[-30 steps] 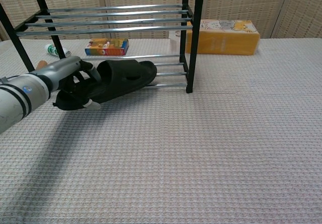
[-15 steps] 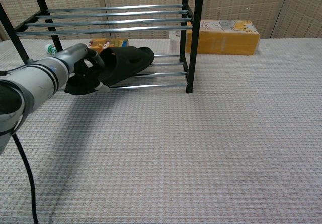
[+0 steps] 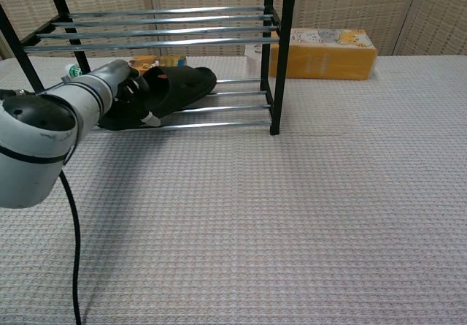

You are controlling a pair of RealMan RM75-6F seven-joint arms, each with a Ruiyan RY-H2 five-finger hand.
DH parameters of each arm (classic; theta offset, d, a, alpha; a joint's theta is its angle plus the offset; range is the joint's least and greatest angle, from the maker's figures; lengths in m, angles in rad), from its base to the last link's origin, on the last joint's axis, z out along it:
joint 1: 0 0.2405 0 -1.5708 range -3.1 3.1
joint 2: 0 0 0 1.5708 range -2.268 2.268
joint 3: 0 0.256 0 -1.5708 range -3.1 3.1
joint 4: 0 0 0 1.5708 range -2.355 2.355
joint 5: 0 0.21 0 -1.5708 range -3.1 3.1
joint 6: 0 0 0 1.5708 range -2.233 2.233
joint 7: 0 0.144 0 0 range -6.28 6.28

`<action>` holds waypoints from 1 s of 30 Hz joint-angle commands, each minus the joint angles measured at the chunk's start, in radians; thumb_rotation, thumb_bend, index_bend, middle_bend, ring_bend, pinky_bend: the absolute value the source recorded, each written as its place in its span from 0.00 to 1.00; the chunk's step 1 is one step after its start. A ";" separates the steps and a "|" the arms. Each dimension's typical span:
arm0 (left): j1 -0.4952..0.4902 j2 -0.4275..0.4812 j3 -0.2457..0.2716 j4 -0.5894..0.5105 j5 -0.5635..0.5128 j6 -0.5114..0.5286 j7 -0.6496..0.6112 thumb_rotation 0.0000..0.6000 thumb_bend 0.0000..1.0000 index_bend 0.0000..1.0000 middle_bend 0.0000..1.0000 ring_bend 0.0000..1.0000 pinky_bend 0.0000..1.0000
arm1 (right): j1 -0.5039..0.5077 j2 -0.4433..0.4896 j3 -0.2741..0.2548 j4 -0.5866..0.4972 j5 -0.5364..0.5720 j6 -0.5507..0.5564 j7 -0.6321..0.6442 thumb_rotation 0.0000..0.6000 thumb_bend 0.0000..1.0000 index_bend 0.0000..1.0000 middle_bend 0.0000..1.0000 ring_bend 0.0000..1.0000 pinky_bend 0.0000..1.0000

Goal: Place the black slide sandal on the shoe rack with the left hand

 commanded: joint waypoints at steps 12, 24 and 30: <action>-0.010 -0.002 -0.018 0.004 -0.052 -0.017 0.032 1.00 0.15 0.01 0.10 0.03 0.35 | 0.002 -0.003 0.002 0.010 0.003 -0.007 0.010 1.00 0.24 0.10 0.20 0.13 0.25; 0.004 0.028 -0.011 -0.059 -0.049 -0.013 0.018 1.00 0.08 0.00 0.00 0.00 0.24 | 0.003 -0.008 0.003 0.018 0.002 -0.008 0.014 1.00 0.26 0.10 0.20 0.14 0.25; 0.026 0.060 0.015 -0.124 -0.017 0.000 0.009 1.00 0.08 0.00 0.00 0.00 0.24 | 0.001 -0.008 0.003 0.022 0.004 -0.007 0.019 1.00 0.26 0.10 0.20 0.14 0.25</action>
